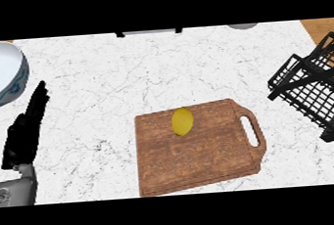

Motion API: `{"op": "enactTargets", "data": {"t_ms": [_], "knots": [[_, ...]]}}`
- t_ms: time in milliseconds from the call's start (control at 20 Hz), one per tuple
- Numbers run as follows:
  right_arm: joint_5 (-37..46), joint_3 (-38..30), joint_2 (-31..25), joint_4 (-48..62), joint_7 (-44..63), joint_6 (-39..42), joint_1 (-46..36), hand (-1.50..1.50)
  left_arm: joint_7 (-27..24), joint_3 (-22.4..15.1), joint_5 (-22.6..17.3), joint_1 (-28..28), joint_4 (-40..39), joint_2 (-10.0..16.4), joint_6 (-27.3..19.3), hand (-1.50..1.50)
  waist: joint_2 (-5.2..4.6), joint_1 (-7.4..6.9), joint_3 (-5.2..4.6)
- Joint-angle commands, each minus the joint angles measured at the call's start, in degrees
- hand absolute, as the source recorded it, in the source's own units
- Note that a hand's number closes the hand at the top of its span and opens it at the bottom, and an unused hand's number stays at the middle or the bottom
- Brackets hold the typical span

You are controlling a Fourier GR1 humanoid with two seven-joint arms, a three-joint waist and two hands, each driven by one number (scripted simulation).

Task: Pick the cupcake from the cutting board and place it in the tiered basket

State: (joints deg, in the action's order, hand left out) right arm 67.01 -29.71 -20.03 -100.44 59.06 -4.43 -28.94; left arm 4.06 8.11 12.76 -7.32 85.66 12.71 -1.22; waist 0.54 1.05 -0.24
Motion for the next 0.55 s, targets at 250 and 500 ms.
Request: {"op": "enactTargets", "data": {"t_ms": [250,500], "knots": [[-11.3,-8.4,8.1,-33.4,4.9,13.1,19.5,-1.50,3.2,1.5,-1.5,0.4,1.6,1.7,1.9,0.00,0.26,1.42,0.23],[-23.5,-17.0,13.5,-44.8,-1.0,12.8,31.6,-1.50,0.1,1.1,-1.3,3.2,3.1,0.9,1.7,0.00,0.01,0.58,0.28]]}}
